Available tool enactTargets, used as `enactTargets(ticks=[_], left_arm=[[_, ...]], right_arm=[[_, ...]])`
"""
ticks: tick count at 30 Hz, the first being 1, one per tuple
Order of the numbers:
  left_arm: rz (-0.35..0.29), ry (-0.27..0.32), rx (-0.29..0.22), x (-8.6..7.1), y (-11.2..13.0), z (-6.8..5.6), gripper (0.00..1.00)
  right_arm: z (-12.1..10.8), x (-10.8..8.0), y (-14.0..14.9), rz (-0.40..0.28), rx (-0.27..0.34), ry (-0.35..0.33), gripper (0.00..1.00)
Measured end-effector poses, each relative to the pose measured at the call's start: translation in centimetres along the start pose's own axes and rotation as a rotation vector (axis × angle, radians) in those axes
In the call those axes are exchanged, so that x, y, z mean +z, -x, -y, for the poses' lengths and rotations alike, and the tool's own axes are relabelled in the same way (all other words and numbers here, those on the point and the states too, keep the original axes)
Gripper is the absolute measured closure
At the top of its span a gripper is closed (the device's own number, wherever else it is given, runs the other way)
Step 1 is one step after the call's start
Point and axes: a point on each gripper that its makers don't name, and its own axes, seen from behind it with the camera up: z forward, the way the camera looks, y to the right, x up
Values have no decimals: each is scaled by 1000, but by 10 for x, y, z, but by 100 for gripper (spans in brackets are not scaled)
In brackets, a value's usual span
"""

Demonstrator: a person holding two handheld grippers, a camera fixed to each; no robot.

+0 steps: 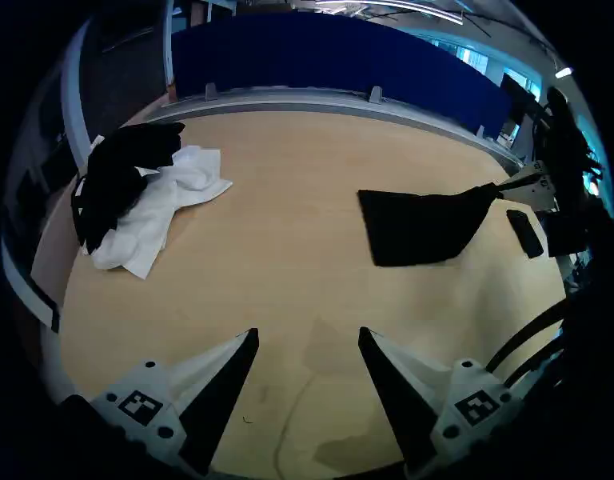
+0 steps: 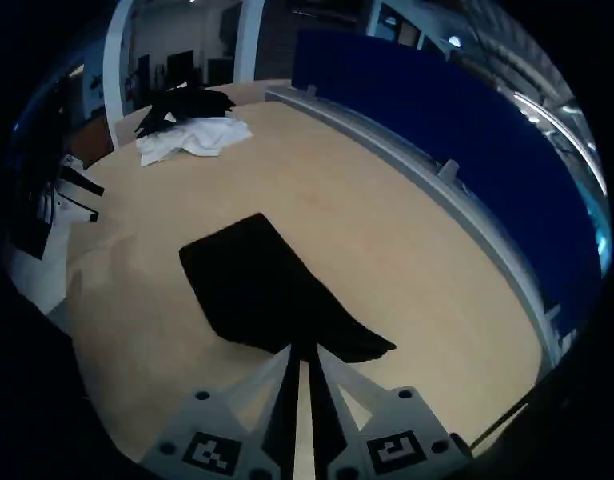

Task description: Fold towel

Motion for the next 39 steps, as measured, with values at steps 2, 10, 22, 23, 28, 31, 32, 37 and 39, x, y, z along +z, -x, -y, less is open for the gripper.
enactTargets(ticks=[2, 10, 22, 23, 28, 31, 32, 37, 39], left_arm=[[-6, 2, -4, -1, -1, 0, 7], [-24, 6, -21, -6, -2, 1, 7], [-51, -17, -50, -21, -2, 8, 7], [-53, -20, -55, -23, -1, 9, 7], [-55, -34, -86, -29, 6, 12, 7], [-53, -44, -102, -31, 12, 13, 8], [-52, -45, -107, -31, 13, 13, 7], [-50, -50, -121, -33, 19, 14, 7], [-50, -51, -124, -33, 20, 15, 8]], right_arm=[[0, 0, -8, -5, -17, -2, 92], [2, 7, -22, -7, -55, -14, 92], [55, 51, -70, -46, -139, -127, 92], [63, 58, -73, -47, -142, -142, 92], [111, 102, -75, -47, -108, -228, 93], [137, 127, -67, -28, -70, -274, 93], [144, 134, -63, -19, -56, -288, 93], [159, 150, -53, 9, -23, -310, 93], [160, 150, -52, 13, -23, -312, 92]])
